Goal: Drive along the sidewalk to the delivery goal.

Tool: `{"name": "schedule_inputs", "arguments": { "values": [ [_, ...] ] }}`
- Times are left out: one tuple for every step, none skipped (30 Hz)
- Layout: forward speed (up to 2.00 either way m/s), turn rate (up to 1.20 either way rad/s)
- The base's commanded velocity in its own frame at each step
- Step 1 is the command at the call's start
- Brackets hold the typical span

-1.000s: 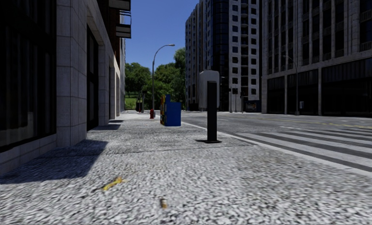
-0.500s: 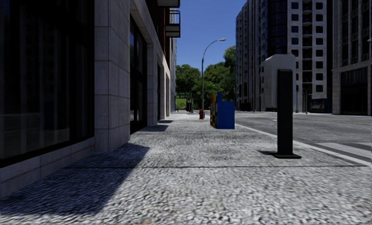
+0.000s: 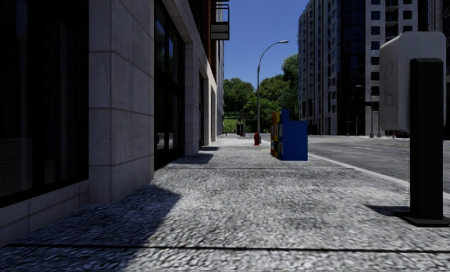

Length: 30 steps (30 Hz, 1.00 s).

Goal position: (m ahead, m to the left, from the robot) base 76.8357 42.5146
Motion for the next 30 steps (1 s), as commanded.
{"name": "schedule_inputs", "arguments": {
  "values": [
    [2.0,0.0],
    [2.0,0.0],
    [2.0,0.0],
    [2.0,0.0],
    [2.0,0.0],
    [2.0,0.0],
    [2.0,0.0],
    [2.0,0.0],
    [2.0,0.0],
    [2.0,0.0],
    [2.0,0.0],
    [2.0,0.0],
    [2.0,0.0],
    [2.0,0.0],
    [2.0,0.0],
    [2.0,0.0],
    [2.0,0.0],
    [2.0,0.0],
    [2.0,0.0],
    [2.0,0.0],
    [2.0,-0.01],
    [2.0,-0.07],
    [2.0,-0.15],
    [2.0,-0.15],
    [2.0,-0.19],
    [2.0,-0.24],
    [2.0,-0.25],
    [2.0,-0.25],
    [2.0,-0.28],
    [2.0,-0.31]
  ]
}}
